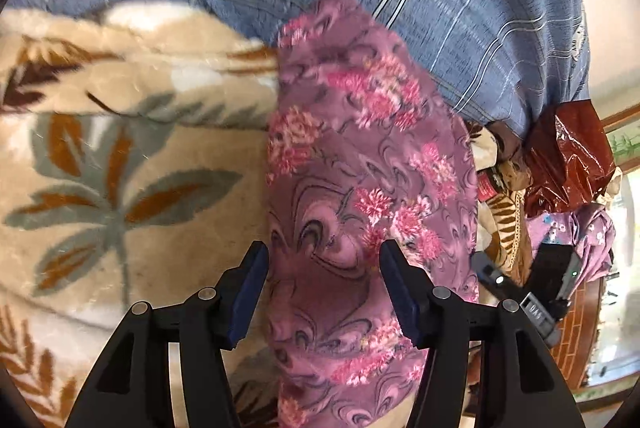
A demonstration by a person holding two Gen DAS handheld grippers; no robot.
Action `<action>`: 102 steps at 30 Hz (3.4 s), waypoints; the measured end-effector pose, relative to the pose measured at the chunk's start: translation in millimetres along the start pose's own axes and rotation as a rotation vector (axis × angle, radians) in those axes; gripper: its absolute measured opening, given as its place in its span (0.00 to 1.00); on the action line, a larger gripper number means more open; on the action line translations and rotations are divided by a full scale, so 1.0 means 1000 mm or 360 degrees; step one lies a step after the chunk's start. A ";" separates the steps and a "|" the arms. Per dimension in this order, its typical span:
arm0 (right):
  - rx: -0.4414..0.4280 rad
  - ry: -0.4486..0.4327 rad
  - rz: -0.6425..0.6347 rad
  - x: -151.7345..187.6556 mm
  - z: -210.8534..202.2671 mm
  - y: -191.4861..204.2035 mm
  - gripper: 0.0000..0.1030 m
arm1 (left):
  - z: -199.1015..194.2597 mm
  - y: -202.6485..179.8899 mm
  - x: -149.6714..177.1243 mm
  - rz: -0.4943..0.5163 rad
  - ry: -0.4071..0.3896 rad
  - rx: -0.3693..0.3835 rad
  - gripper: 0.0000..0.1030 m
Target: Fold small clothes
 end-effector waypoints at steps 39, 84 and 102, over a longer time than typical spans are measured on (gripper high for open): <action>0.0037 -0.0033 -0.0500 0.029 0.026 0.199 0.19 | -0.221 0.051 0.071 0.0128 -0.0545 -0.0368 0.22; -0.0279 0.0135 0.0212 0.059 0.079 0.084 0.67 | -0.153 0.112 0.130 -0.0039 -0.0070 0.0062 0.74; -0.0296 -0.0045 -0.0164 0.046 0.038 0.178 0.23 | -0.280 0.101 0.168 -0.0001 -0.0304 0.0193 0.29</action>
Point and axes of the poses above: each gripper's, at about its wrist camera, not at the fingertips, and z roughly the way its jaws point, y to its left, x to its underside, the point moved 10 cm from there along z, roughly the way its jaws point, and after that the axes turned 14 degrees about -x, right-handed, at the moved point
